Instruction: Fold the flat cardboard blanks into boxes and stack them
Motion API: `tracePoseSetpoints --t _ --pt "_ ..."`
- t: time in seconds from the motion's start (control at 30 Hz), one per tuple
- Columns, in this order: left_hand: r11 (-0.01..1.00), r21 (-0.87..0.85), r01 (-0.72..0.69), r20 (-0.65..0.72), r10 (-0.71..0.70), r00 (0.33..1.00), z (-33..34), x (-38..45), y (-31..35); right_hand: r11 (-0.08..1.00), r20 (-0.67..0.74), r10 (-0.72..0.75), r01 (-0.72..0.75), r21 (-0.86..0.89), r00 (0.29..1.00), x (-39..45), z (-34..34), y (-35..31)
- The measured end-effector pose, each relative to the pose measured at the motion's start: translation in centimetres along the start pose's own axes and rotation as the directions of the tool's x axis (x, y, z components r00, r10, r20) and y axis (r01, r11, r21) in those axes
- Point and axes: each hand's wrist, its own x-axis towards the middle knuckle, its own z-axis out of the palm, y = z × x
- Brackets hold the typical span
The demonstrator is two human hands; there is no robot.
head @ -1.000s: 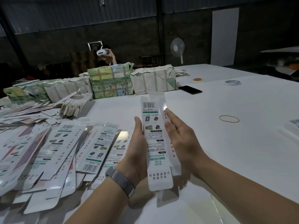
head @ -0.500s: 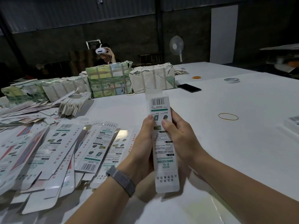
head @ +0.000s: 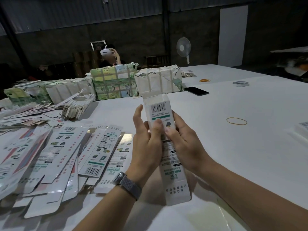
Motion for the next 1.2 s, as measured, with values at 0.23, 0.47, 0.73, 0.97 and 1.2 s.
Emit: tracePoseSetpoints --t 0.23,0.47,0.73,0.97,1.2 --pt "0.995 -0.08 -0.056 -0.006 0.056 0.998 0.0 0.1 0.7 1.0 0.001 -0.028 0.028 -0.012 1.0 -0.1 0.0 -0.3" --pt "0.983 -0.177 -0.051 -0.01 0.05 0.999 -0.3 0.1 1.1 0.999 0.02 -0.026 0.026 0.039 0.999 -0.1 -0.2 -0.9" --pt "0.98 -0.187 -0.062 0.018 0.066 0.998 -0.1 -0.1 1.4 0.995 0.008 -0.043 0.042 0.093 0.999 0.1 -0.5 -0.8" --pt "0.97 -0.244 -0.008 0.149 0.046 0.988 0.3 -0.5 1.3 0.945 -0.074 -0.018 0.041 0.325 0.997 0.8 -1.5 -1.4" --pt "0.962 -0.24 0.126 0.237 -0.068 0.969 0.2 -0.4 0.9 0.925 -0.107 0.051 -0.006 0.38 0.993 0.8 -1.4 -1.0"
